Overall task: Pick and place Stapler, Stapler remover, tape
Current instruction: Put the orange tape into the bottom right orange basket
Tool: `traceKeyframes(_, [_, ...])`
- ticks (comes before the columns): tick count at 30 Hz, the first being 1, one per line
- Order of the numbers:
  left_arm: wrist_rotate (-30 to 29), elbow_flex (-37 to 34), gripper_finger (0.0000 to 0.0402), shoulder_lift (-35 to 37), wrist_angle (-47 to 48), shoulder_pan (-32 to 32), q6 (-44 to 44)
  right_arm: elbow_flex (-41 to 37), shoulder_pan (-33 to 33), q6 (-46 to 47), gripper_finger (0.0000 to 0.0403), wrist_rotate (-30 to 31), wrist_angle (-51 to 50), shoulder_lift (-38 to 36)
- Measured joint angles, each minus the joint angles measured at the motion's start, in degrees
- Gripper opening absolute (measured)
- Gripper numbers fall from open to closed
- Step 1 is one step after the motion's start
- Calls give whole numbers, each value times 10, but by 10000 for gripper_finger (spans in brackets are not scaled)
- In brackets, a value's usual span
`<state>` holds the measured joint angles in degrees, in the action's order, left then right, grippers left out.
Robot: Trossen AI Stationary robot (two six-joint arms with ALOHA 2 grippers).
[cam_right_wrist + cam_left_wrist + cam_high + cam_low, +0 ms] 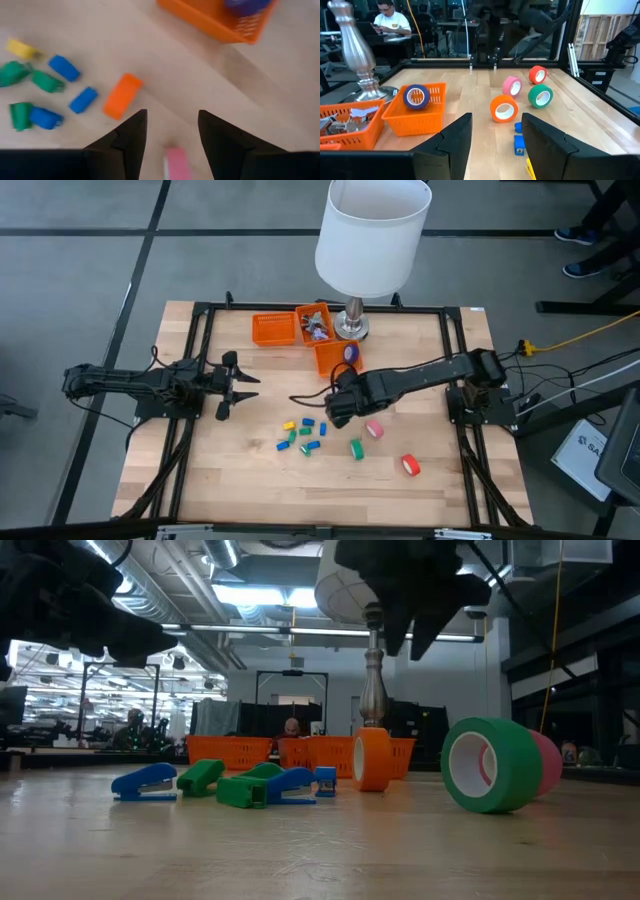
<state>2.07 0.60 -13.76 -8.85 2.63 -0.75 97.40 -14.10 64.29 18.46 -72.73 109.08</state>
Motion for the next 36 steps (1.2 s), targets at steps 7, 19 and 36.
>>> traceKeyframes(7, [0, 0, 169, 0, 0, 0, 0, -48, -3, 24, 181, -46, 128, 0])
traceKeyframes(19, [0, 0, 169, 0, 0, 0, 0, -126, 5, 35, 181, -76, 258, 0])
traceKeyframes(36, [0, 0, 169, 0, 1, 0, 0, -153, 17, 58, 181, -82, 261, 15])
